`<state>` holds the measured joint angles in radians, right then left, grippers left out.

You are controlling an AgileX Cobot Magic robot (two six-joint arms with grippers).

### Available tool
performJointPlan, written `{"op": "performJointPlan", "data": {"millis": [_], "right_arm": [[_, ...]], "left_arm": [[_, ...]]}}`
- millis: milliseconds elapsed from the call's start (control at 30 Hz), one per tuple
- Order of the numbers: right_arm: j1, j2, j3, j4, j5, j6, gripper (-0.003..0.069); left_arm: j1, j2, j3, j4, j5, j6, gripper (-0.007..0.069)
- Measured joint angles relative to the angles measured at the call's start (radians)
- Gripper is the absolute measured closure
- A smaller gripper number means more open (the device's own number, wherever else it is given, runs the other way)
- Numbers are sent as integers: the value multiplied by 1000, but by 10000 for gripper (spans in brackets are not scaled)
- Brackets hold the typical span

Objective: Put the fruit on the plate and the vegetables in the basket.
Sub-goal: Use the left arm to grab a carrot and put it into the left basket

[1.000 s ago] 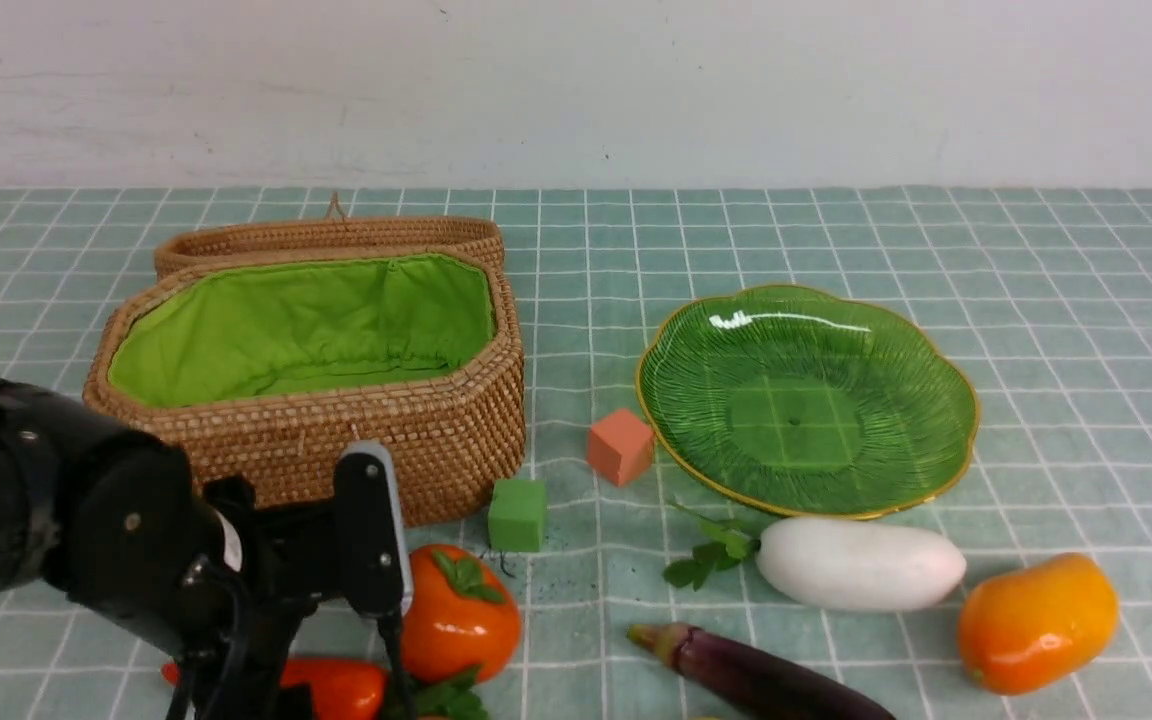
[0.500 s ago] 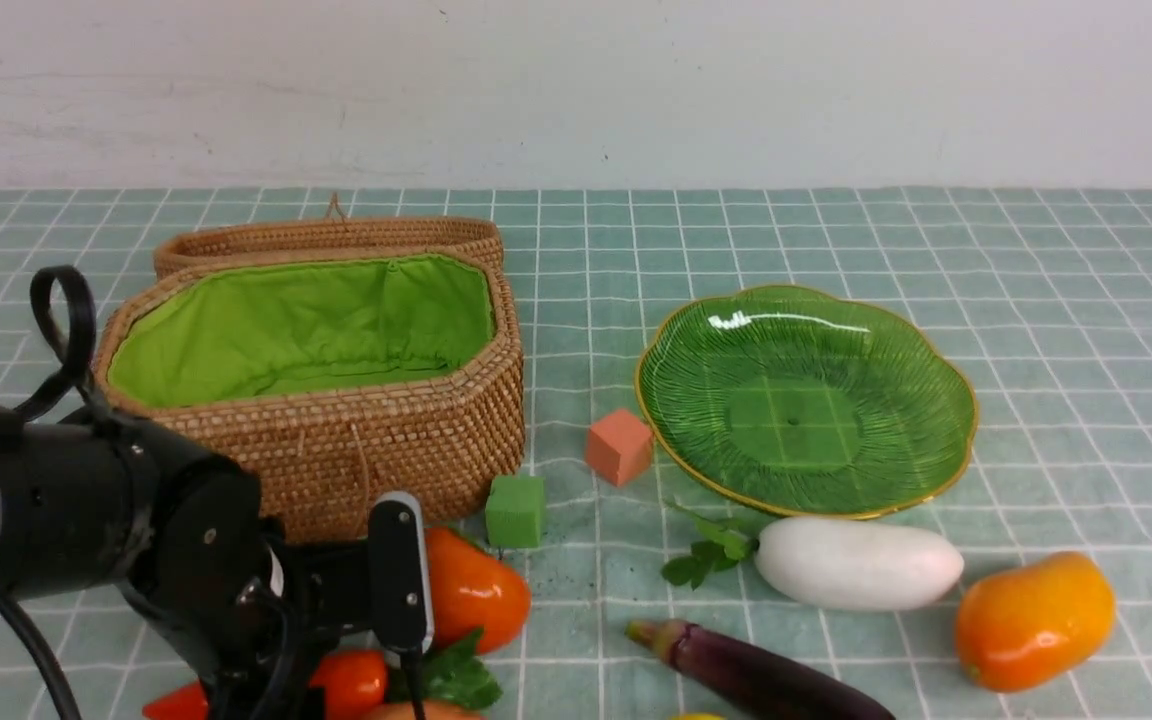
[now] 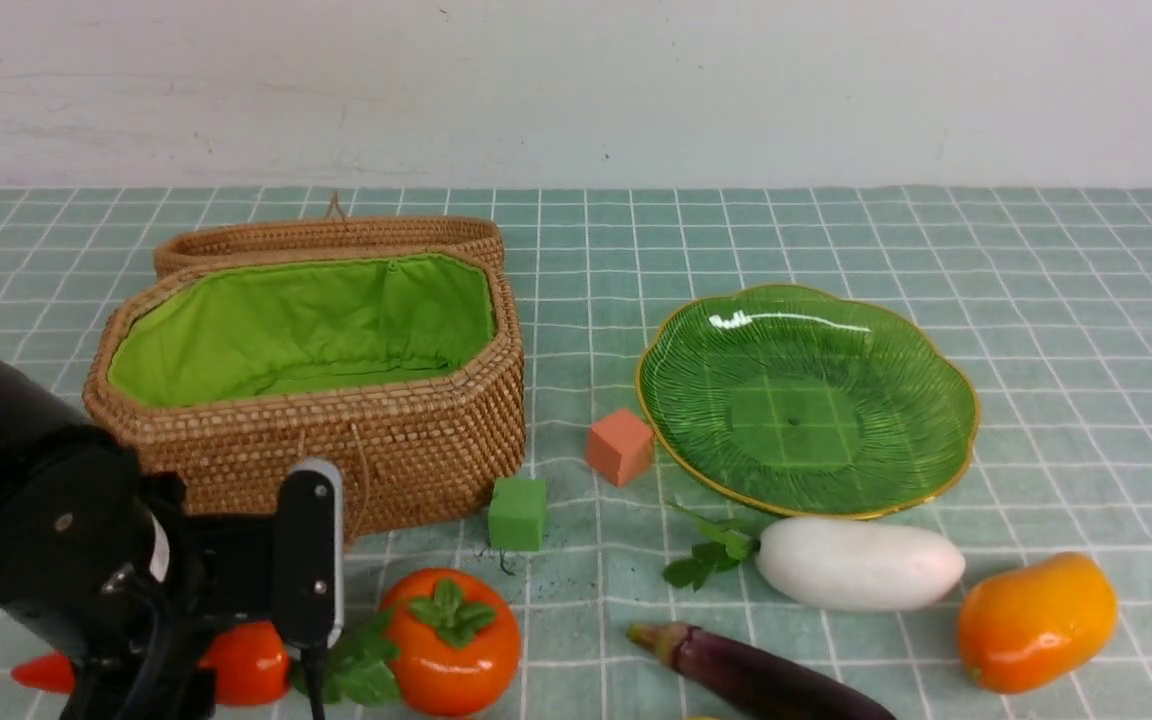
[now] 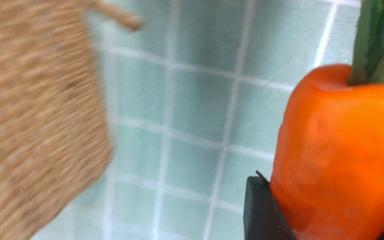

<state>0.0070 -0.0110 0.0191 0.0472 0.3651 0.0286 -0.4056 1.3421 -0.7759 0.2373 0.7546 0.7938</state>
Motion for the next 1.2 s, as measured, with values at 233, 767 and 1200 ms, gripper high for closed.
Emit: {"op": "performJointPlan", "data": {"millis": [233,767,1200], "right_arm": [[0,0,0,0,0,0,415],[0,0,0,0,0,0,415],[0,0,0,0,0,0,415]], "left_arm": [[0,-71,-76,154,-40,-257,284],[24,192,-285,864,-522,-803,284],[100,279,-285,947,-598,-1029,230]]}}
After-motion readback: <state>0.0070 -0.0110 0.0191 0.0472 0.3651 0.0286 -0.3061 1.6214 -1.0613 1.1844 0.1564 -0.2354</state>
